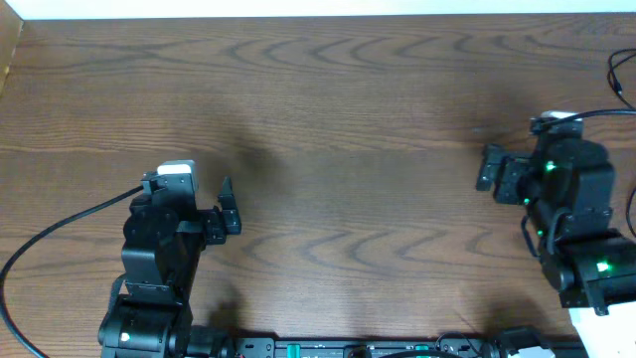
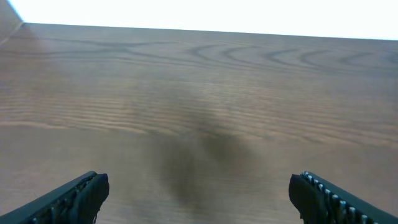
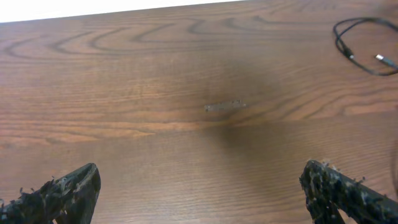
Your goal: Untangle cables
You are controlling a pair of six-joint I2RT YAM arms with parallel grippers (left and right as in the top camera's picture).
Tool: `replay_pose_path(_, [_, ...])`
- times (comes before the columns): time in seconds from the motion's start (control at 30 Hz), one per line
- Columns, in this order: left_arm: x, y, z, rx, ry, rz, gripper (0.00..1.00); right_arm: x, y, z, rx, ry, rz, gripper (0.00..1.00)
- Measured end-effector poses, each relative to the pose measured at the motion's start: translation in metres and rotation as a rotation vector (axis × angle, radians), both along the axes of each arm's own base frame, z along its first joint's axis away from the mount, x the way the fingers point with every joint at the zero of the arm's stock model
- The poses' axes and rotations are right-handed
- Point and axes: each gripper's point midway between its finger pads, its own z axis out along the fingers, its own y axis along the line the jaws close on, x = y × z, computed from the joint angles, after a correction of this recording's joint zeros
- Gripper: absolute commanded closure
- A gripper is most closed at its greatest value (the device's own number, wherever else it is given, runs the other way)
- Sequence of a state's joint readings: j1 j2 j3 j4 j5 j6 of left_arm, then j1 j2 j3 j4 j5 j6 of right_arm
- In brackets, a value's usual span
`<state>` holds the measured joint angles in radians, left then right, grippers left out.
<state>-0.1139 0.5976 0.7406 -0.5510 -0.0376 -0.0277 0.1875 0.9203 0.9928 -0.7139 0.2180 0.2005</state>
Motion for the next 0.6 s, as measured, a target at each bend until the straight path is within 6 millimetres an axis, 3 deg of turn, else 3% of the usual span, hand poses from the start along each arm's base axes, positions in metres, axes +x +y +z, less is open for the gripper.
replay_pose_path(0.17, [0.0, -0.006, 0.0, -0.01, 0.0, -0.032, 0.02, 0.0, -0.003, -0.004, -0.052, 0.012, -0.035, 0.01])
replay_pose_path(0.6, [0.0, -0.007, 0.0, -0.01, 0.001, -0.04, 0.02, 0.01, -0.032, -0.004, -0.066, 0.007, -0.109, 0.01])
